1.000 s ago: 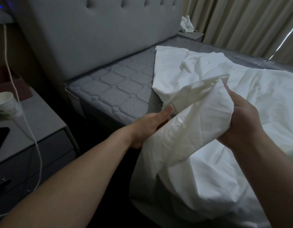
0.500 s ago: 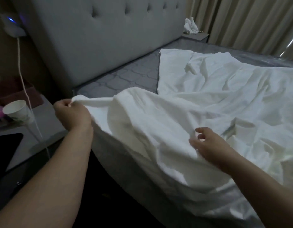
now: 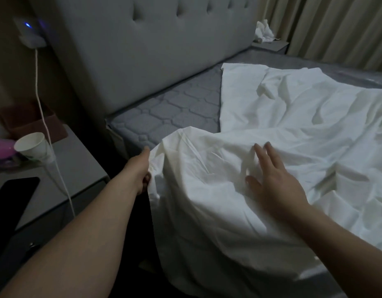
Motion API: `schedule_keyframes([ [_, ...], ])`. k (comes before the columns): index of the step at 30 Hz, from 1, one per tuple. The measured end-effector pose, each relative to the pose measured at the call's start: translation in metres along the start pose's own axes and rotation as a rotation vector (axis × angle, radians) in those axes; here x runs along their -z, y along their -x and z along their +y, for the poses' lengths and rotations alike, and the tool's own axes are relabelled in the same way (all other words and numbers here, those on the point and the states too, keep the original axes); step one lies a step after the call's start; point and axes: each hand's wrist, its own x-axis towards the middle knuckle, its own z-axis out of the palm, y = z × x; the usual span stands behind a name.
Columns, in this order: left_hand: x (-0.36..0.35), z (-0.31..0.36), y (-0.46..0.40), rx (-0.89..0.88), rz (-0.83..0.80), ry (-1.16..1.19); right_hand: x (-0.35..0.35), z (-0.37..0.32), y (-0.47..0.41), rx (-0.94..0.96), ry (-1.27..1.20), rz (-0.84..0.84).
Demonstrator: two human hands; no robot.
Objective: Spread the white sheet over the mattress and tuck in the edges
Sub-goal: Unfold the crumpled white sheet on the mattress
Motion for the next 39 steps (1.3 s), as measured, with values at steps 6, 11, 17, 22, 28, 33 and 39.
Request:
schedule_keyframes([
  [6,0.001,0.013,0.002,-0.31,-0.052,0.062,0.005,-0.045,-0.047,0.218,0.033,0.274],
  [11,0.005,0.038,0.039,-0.401,-0.488,0.187,0.016,-0.105,-0.105,0.198,-0.317,0.085],
  [17,0.021,0.031,0.04,-0.402,-0.639,-0.211,-0.007,-0.114,-0.126,0.304,0.371,-0.632],
  [22,0.038,0.025,0.019,-0.417,-0.359,-0.525,-0.019,-0.093,-0.133,0.328,0.538,-0.603],
  [28,0.043,0.035,-0.011,-0.547,-0.029,-1.134,0.001,-0.114,-0.165,0.333,0.838,-0.9],
  [33,0.061,0.051,-0.053,-0.574,0.265,-1.134,0.015,-0.171,-0.224,0.363,0.926,-0.677],
  [39,0.073,0.099,-0.093,-0.378,0.312,-0.189,0.023,-0.204,-0.311,0.215,0.522,-0.131],
])
